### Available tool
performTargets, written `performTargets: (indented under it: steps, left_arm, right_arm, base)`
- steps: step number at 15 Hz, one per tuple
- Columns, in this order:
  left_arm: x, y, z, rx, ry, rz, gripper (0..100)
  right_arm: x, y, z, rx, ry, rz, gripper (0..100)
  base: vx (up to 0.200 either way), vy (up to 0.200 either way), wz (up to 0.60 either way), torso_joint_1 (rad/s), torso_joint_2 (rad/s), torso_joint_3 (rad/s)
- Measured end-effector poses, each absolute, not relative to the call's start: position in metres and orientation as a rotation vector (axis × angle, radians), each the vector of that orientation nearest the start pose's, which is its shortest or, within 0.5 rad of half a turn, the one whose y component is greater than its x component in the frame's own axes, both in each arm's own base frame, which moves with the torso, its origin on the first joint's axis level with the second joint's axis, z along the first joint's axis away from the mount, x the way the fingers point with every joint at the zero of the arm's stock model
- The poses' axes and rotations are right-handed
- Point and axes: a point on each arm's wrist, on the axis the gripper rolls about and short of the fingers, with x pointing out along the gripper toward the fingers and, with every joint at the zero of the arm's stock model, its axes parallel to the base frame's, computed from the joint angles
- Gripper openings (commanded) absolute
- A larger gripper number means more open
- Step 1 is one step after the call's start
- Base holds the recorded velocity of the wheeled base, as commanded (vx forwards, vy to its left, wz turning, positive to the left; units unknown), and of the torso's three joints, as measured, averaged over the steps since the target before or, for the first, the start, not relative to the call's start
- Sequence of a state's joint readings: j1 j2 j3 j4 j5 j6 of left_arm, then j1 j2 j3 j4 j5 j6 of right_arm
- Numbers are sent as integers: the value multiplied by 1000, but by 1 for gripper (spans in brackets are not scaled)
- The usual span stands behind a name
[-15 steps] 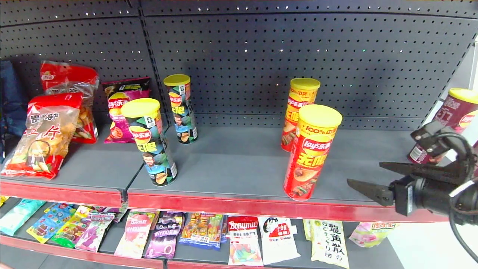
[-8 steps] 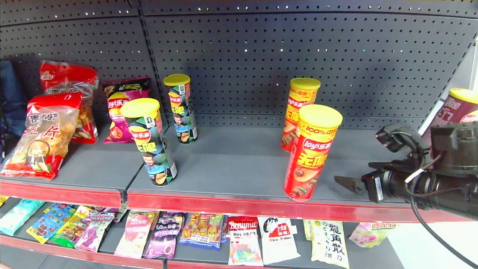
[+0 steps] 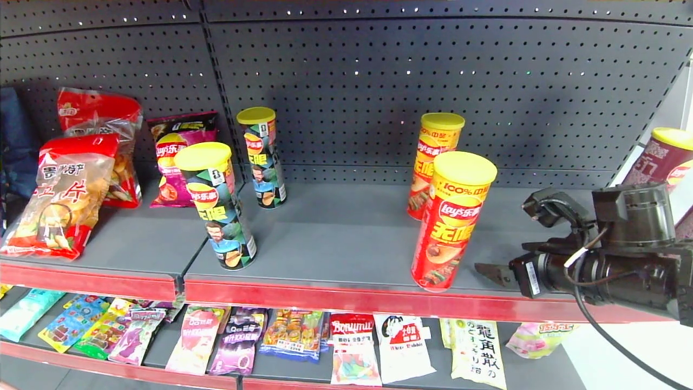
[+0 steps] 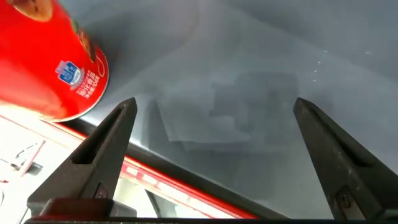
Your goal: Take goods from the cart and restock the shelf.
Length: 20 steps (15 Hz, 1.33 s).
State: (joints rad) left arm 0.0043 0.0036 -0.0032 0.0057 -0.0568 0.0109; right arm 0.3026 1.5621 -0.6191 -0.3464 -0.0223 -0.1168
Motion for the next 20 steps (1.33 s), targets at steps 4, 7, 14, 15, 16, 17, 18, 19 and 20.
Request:
performTargets:
  steps: [4,7,14,15,16,17,18,19,20]
  left_arm:
    - [-23,-1,76,11,6,-52,100]
    - [-23,-1,76,11,6,-53,100]
    - [-23,-1,76,11,7,-53,100]
    - [-23,-1,76,10,7,-52,100]
    - [-23,-1,76,11,7,-52,100]
    - [-23,-1,76,11,7,-53,100]
    - [-23,-1,76,10,7,-53,100]
    - [-23,-1,76,10,7,-52,100]
    - [-23,-1,75,9,7,-52,100]
  right_arm:
    - [236,78,140,-223,592,327,100]
    - [237,82,137,-229,603,341,100]
    - [242,89,133,-237,615,360,100]
    - [243,90,132,-238,612,363,100]
    - [244,91,131,-238,609,364,100]
    - [245,91,130,-239,611,364,100]
    - [245,92,129,-239,613,364,100]
    - [246,92,129,-240,614,364,100]
    - [246,92,128,-240,616,364,100]
  base:
    - [0,0,0,0,0,0]
    - [0,0,0,0,0,0]
    - [0,0,0,0,0,0]
    - [0,0,0,0,0,0]
    - [0,0,0,0,0,0]
    - [0,0,0,0,0,0]
    - [0,0,0,0,0,0]
    - [0,0,0,0,0,0]
    - [0,0,0,0,0,0]
